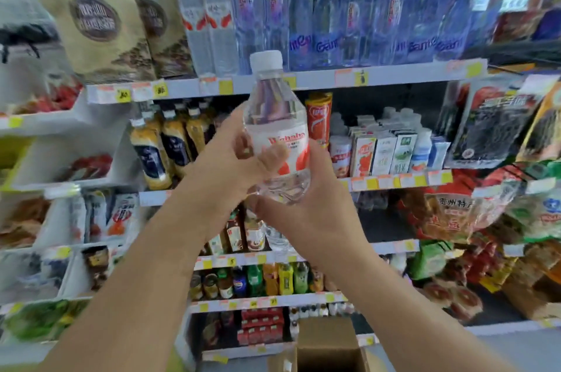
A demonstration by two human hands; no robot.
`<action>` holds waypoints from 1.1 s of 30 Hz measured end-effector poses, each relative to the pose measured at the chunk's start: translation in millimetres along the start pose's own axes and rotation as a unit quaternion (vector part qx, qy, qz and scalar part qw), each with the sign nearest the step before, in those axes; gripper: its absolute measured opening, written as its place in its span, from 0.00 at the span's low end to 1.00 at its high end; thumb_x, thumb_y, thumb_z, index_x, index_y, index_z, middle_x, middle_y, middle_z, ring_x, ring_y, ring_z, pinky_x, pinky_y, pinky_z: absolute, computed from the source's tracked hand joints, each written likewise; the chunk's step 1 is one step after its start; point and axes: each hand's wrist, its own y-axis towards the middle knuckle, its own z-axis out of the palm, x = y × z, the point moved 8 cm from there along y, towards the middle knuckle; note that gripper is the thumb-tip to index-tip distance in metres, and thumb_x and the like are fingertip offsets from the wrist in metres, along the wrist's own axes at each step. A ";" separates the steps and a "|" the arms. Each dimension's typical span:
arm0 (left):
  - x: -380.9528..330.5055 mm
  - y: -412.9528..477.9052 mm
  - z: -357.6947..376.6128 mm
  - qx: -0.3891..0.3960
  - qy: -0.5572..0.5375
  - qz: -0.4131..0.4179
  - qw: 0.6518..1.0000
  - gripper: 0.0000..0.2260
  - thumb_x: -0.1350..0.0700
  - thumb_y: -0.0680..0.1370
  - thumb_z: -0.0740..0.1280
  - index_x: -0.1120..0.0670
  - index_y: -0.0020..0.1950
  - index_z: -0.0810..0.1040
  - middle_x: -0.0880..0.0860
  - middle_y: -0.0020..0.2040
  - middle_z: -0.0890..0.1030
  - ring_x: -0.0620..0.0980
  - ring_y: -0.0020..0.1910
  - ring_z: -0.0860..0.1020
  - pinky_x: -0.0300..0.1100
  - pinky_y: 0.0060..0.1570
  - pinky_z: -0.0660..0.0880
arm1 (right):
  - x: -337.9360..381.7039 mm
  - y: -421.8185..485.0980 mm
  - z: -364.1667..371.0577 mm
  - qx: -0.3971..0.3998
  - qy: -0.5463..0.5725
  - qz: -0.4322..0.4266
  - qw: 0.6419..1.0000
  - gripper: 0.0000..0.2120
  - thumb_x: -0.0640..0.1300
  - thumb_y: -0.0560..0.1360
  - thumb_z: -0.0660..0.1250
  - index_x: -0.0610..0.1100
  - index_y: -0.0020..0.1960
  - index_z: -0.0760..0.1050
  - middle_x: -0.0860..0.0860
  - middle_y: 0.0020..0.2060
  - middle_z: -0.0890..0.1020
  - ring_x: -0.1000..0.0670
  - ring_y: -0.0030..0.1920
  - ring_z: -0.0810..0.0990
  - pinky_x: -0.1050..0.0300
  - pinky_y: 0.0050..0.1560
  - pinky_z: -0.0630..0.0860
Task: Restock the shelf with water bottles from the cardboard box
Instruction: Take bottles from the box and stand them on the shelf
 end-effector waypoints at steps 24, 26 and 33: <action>-29.8 90.8 -96.8 -0.134 -0.026 0.003 0.991 0.24 0.58 0.67 0.74 0.53 0.63 0.77 0.56 0.53 0.85 0.58 0.53 0.83 0.57 0.53 0.79 | 18.0 125.5 56.9 0.038 0.089 -0.078 0.992 0.31 0.61 0.72 0.71 0.72 0.69 0.58 0.61 0.59 0.79 0.57 0.60 0.78 0.48 0.57 0.78; -26.4 96.3 -113.9 -0.118 -0.055 0.001 0.991 0.26 0.59 0.67 0.75 0.55 0.65 0.76 0.59 0.56 0.83 0.61 0.56 0.82 0.58 0.54 0.78 | 17.4 135.8 68.0 0.071 0.117 -0.057 0.989 0.32 0.57 0.73 0.70 0.68 0.72 0.58 0.61 0.61 0.79 0.57 0.62 0.78 0.47 0.62 0.76; -25.7 125.6 -160.9 -0.055 -0.005 0.021 0.998 0.15 0.57 0.76 0.69 0.51 0.63 0.79 0.52 0.53 0.85 0.55 0.56 0.82 0.51 0.53 0.79 | 33.0 172.1 101.5 -0.025 0.064 -0.032 0.997 0.30 0.57 0.68 0.76 0.77 0.57 0.61 0.79 0.47 0.75 0.71 0.49 0.77 0.68 0.47 0.77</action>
